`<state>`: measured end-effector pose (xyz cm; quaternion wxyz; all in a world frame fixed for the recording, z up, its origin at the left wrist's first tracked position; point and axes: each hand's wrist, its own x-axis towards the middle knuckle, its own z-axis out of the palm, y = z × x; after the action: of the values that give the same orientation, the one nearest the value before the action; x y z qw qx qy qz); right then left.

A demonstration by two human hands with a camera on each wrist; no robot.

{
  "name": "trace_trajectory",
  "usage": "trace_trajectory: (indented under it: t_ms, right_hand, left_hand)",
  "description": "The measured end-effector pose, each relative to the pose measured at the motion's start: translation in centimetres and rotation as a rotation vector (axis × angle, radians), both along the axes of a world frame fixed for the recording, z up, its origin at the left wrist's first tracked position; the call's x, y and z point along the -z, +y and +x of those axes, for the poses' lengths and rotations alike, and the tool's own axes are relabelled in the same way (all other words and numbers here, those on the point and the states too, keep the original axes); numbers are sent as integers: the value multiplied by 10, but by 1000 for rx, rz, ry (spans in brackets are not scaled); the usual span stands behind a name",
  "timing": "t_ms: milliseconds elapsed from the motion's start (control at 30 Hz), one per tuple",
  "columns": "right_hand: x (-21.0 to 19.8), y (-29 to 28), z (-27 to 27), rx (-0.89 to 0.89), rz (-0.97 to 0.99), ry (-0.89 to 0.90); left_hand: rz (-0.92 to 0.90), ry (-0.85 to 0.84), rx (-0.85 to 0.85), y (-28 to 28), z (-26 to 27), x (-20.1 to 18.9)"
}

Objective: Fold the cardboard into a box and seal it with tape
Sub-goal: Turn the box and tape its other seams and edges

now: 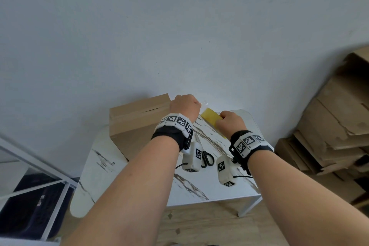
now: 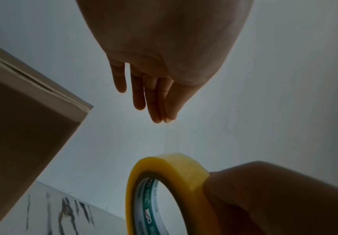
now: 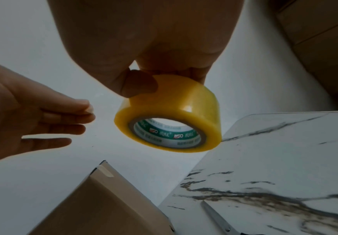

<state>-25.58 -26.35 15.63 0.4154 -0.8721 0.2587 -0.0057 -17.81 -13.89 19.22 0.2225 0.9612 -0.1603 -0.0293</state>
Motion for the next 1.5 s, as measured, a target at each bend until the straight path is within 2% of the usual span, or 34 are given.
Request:
trace_trajectory:
  t_ms: [133, 267, 500, 700, 800, 900, 1100, 1167, 1433, 1500]
  right_hand:
    - [3, -3, -3, -8, 60, -32]
    - [6, -5, -5, 25, 108, -54]
    - [10, -7, -7, 49, 18, -11]
    - [9, 2, -8, -72, 150, -48]
    - [7, 8, 0, -19, 216, -94]
    - [6, 12, 10, 44, 187, -109]
    - [-4, 32, 35, 133, 113, -4]
    - [-6, 38, 41, 137, 85, 45]
    - [0, 52, 53, 187, 20, 101]
    - [1, 54, 55, 187, -5, 117]
  left_hand:
    - [48, 56, -3, 0, 2, 0]
    - [128, -1, 35, -3, 2, -3]
    - [105, -66, 52, -6, -9, 1]
    - [76, 10, 42, 10, -5, 5]
    - [21, 41, 15, 18, 3, 5]
    - [-34, 78, 17, 24, 15, 8]
    - [-10, 130, 143, 42, 44, 26]
    - [-9, 164, 114, 54, 55, 26]
    - [546, 274, 160, 112, 95, 27]
    - [613, 259, 179, 119, 100, 30]
